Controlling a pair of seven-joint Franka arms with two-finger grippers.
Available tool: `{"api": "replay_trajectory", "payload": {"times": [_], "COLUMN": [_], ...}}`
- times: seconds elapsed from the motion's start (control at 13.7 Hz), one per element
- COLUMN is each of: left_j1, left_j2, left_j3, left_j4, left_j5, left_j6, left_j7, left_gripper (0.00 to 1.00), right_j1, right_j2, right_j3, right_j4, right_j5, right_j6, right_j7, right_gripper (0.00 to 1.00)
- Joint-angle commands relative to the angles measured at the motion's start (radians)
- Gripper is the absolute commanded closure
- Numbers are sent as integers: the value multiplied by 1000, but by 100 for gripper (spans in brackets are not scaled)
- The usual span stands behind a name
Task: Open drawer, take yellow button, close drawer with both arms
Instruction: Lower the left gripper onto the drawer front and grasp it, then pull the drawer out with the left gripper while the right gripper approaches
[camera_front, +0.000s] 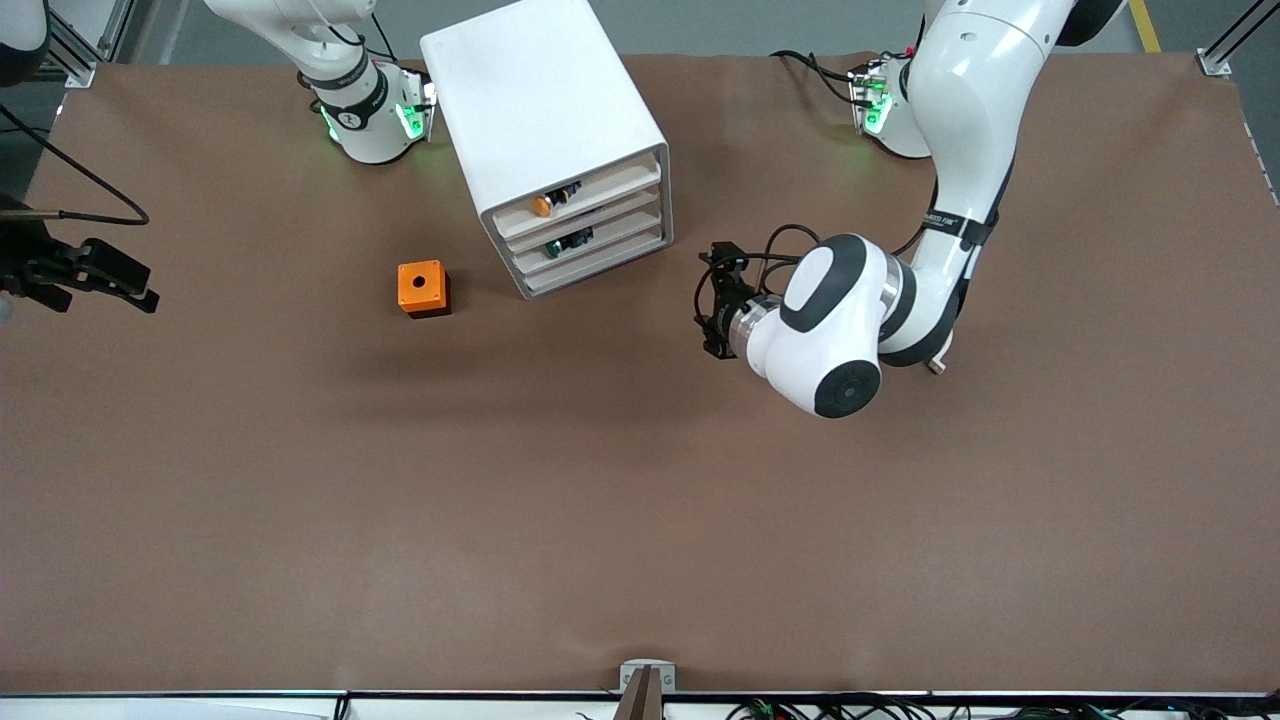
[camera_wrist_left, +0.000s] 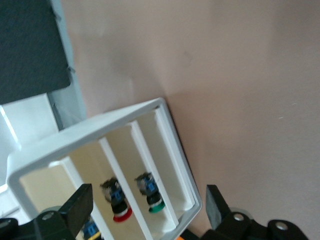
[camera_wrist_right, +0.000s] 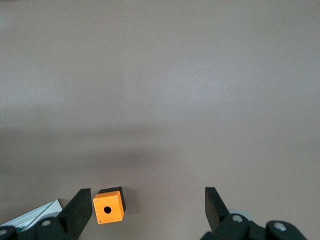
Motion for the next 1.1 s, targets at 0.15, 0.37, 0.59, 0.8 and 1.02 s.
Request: {"api": "replay_trajectory", "payload": {"times": [0.15,0.37,0.59,0.8,1.02], "left_j1": [-8,-26,-62,-110,-170], "left_j2": [13,59,79,113,137], "left_j3": [0,-3,-4,-4,-4], "left_j4": [7,7,7,9,9], "left_j5": [-81,-137,-195,-296,-325], "left_j6": [-21,-54,-63,-72,-74], "left_j7": [-167,-250,-299,-299,-298], "left_gripper": [1,3,17,22,32], "right_j1": [-21,-18,-18,-18,-18], "right_j2": [-21,-21,-21,-21,-21], "right_j3": [17,17,17,17,17], "right_j4": [-23,-23,-23,-23,-21], "right_j5": [-8,-8,-8,-8,-6], "right_j6": [12,11,12,12,11], "right_j7": [-9,-8,-8,-8,-9], "right_gripper": [0,0,0,0,0]}}
